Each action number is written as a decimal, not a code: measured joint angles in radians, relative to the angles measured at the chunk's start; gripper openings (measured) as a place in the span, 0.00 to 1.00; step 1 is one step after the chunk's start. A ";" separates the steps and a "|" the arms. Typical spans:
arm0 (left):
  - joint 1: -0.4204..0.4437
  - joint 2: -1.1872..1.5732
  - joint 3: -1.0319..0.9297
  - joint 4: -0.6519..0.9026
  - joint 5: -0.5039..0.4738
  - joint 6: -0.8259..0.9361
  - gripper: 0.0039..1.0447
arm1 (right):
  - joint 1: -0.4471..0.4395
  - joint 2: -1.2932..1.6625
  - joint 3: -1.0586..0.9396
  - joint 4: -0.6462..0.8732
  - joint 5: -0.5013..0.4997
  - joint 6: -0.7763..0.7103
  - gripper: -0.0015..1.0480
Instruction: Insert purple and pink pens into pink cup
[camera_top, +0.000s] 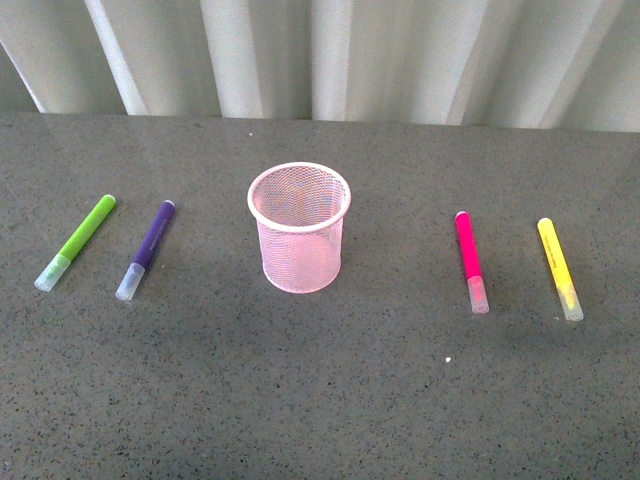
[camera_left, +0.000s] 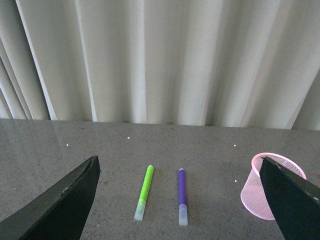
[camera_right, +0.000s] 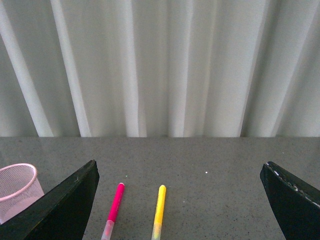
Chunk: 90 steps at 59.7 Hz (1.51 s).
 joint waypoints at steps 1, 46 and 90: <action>0.000 0.000 0.000 0.000 0.000 0.000 0.94 | 0.000 0.000 0.000 0.000 0.000 0.000 0.93; 0.000 0.000 0.000 0.000 0.000 0.000 0.94 | 0.000 0.000 0.000 0.000 0.000 0.000 0.93; -0.026 0.024 0.010 -0.033 -0.094 -0.036 0.94 | 0.000 0.000 0.000 0.000 0.000 0.000 0.93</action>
